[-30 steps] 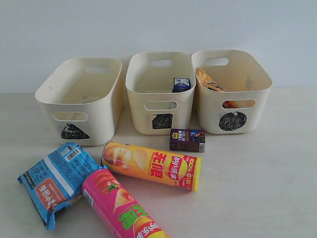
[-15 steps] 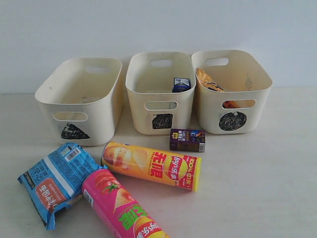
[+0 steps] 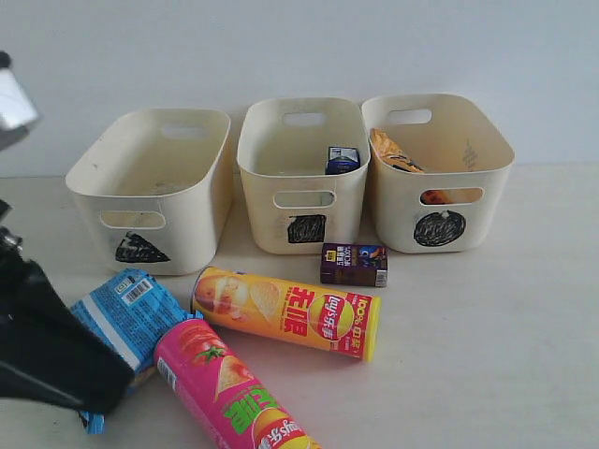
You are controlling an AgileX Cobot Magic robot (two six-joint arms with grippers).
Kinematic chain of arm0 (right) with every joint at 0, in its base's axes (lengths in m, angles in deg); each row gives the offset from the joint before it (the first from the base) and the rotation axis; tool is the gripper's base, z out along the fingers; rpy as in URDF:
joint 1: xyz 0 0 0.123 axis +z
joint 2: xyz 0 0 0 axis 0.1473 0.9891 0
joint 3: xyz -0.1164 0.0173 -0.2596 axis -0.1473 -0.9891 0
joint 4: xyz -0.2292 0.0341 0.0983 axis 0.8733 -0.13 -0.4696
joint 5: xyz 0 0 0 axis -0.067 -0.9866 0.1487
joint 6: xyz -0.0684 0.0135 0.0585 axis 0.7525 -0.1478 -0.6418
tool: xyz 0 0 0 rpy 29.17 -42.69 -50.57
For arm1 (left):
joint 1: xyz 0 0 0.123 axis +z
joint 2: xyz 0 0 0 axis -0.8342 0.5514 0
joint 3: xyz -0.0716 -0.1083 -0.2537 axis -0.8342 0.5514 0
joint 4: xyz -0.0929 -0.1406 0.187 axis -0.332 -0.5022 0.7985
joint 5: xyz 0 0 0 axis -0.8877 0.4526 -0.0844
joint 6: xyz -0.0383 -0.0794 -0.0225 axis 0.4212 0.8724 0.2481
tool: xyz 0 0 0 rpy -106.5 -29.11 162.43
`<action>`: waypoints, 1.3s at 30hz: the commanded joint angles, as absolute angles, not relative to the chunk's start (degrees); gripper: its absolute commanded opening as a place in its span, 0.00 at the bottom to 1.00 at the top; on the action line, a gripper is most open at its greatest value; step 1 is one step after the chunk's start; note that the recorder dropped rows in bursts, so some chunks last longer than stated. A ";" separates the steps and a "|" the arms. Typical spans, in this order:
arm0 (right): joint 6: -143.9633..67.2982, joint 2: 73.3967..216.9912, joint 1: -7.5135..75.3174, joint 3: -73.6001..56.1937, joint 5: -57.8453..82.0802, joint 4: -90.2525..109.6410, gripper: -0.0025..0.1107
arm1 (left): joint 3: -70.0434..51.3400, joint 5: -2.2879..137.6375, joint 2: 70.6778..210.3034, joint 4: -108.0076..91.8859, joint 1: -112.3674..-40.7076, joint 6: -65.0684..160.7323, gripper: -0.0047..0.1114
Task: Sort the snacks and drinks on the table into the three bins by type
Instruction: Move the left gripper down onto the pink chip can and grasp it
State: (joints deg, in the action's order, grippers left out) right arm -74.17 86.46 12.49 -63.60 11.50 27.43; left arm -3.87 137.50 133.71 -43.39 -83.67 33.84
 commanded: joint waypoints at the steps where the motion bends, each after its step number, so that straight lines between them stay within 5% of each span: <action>1: -74.48 86.66 12.42 -63.76 10.83 28.00 0.03 | -4.19 136.38 137.23 -38.26 -87.91 16.97 0.58; 4: -74.49 86.66 12.42 -63.76 10.59 28.00 0.03 | -4.19 129.87 138.40 -33.61 -89.42 7.00 0.68; 20: -74.71 86.66 12.42 -63.76 10.44 28.00 0.03 | -4.19 120.19 151.20 -29.55 -89.85 -25.31 0.85; 39: -74.54 86.66 12.42 -63.76 10.31 28.00 0.03 | -4.19 103.41 169.64 -19.43 -97.83 -31.70 0.86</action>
